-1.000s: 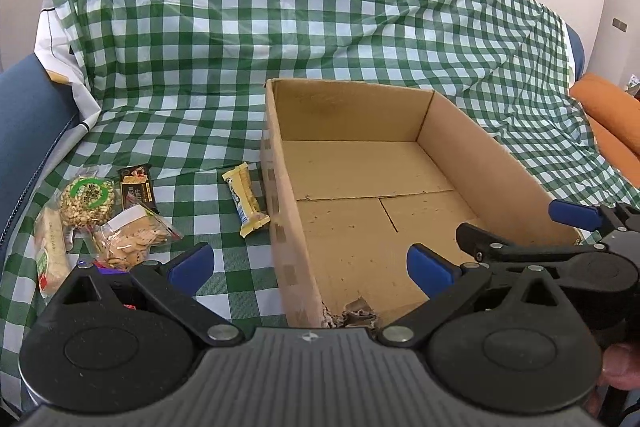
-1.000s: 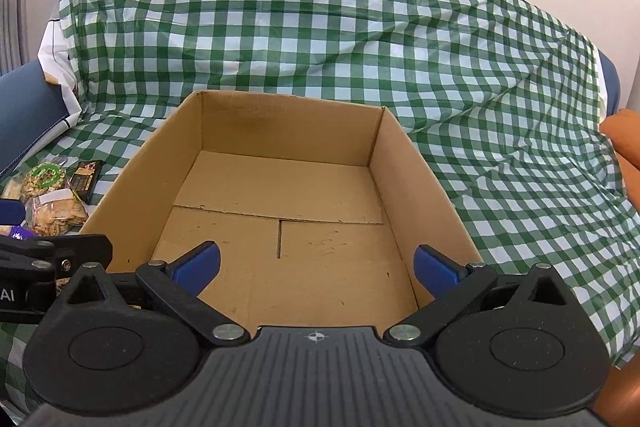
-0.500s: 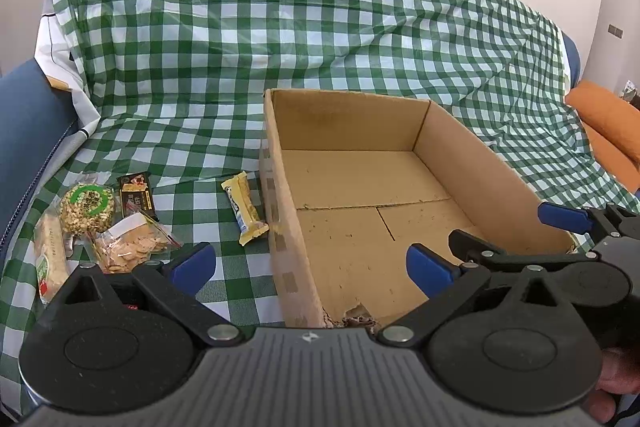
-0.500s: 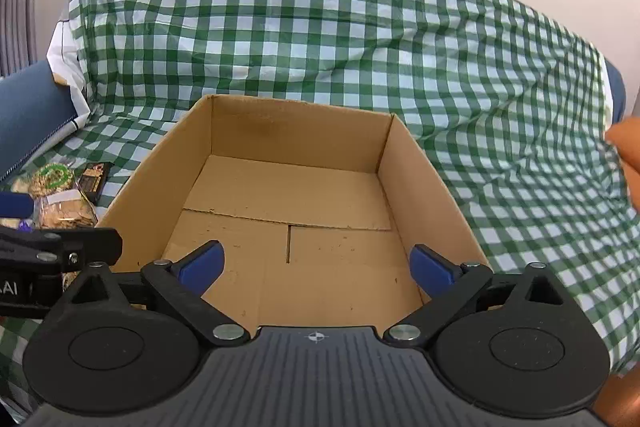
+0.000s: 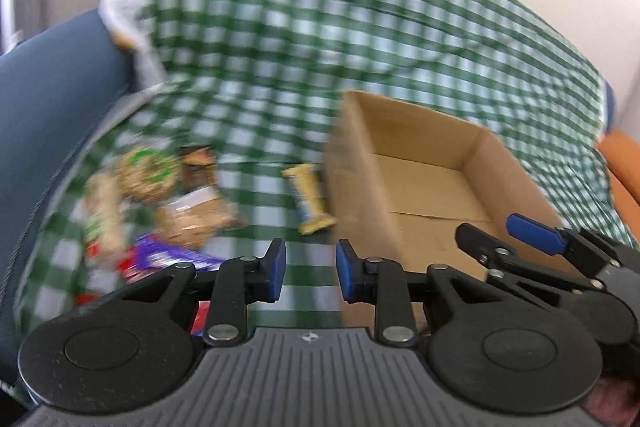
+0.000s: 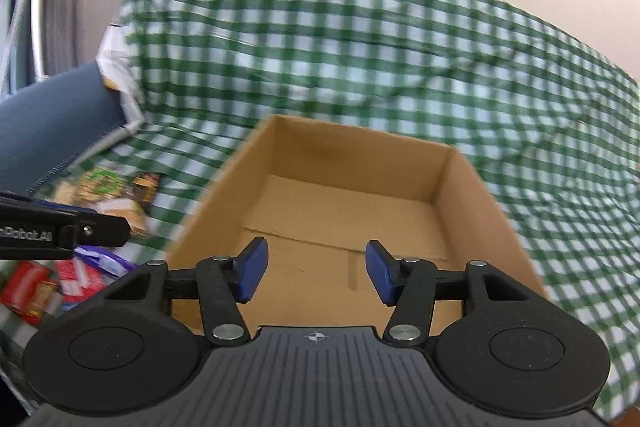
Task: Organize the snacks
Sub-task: 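Grasp the red wafer packet with the left tool while the right tool grasps the red spicy strip packet, then lift both held packets off the pile and carry them toward the box, then lower both packets into the box and open both tools, then move both open tools back down to the snack pile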
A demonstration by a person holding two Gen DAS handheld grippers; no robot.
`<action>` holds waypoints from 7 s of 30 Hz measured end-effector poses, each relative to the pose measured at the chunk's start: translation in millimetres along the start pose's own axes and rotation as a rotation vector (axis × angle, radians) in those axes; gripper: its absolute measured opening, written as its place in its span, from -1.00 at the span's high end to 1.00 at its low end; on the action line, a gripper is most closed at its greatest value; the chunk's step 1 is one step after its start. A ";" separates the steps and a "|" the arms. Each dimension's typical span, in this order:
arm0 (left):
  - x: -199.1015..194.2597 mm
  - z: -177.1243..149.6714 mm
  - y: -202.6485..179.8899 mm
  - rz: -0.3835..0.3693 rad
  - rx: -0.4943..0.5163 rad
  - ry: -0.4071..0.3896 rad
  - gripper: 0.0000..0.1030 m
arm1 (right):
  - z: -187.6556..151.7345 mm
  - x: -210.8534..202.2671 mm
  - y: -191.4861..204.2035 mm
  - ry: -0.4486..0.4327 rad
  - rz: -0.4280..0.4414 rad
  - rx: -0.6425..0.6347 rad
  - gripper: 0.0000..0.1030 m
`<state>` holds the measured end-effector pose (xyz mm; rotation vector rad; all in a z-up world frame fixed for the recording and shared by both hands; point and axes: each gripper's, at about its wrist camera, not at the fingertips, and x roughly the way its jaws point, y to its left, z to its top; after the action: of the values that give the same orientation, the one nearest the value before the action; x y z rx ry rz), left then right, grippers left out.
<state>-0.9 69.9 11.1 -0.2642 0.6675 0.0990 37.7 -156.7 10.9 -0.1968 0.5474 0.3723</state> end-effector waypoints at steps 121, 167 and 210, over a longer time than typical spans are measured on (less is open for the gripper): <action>-0.5 26.6 47.0 0.198 -0.131 -0.024 0.12 | 51.9 -1.8 38.6 -0.050 0.230 -0.094 0.18; 17.9 3.9 -99.8 -0.220 0.176 -0.182 0.12 | -2.4 -15.3 -82.4 -0.096 -0.165 0.122 0.18; 79.5 70.4 201.1 0.169 -0.559 0.245 0.08 | 38.5 48.0 96.2 0.127 0.495 0.215 0.25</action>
<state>68.2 283.1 -27.7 -0.7663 0.8987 0.4228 55.6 -44.0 9.2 0.1284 0.7568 0.7801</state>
